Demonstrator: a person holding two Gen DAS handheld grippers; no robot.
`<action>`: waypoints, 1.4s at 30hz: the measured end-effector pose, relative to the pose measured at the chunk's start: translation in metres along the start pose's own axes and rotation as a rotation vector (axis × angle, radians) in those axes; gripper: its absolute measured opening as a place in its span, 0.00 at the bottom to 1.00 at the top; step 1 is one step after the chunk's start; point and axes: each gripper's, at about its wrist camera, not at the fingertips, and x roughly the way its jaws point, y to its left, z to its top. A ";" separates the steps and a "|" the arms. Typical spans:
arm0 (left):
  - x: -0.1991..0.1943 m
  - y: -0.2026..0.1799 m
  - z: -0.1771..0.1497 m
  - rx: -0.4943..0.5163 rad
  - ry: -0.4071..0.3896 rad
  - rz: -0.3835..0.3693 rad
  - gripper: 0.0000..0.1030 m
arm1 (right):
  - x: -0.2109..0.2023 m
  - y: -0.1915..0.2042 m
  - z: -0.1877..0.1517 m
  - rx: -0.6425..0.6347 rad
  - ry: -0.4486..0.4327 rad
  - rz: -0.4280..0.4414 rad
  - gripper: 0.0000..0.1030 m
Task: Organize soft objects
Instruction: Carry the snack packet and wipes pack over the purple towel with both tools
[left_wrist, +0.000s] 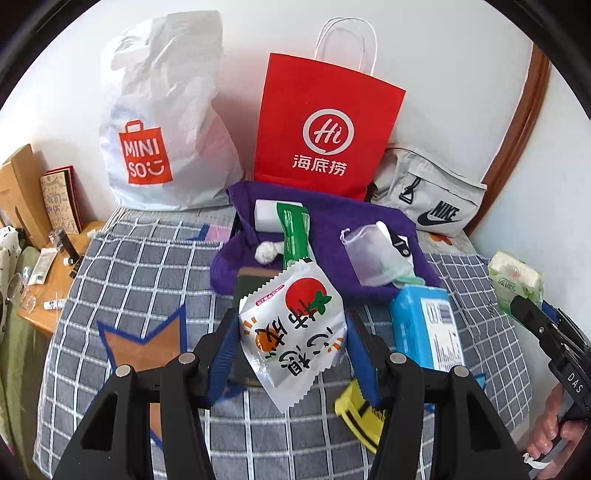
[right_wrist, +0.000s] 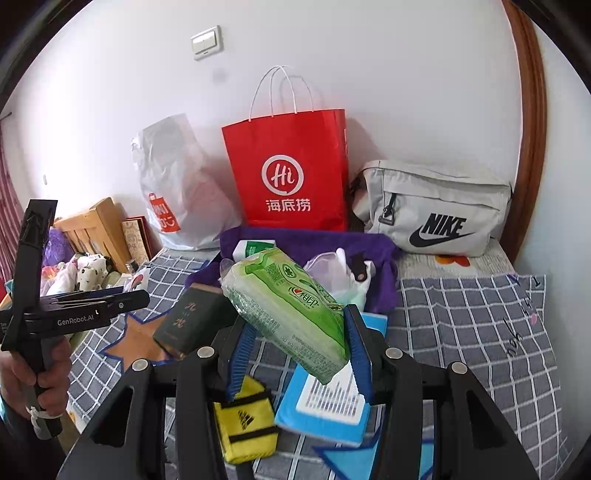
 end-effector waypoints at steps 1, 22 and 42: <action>0.005 0.000 0.005 0.005 0.001 0.003 0.52 | 0.005 -0.002 0.003 0.002 0.002 0.000 0.46; 0.061 0.008 0.084 0.015 -0.019 0.039 0.53 | 0.102 -0.051 0.069 0.044 -0.002 -0.031 0.46; 0.153 -0.002 0.103 -0.009 0.093 -0.058 0.53 | 0.194 -0.077 0.081 0.043 0.128 -0.003 0.46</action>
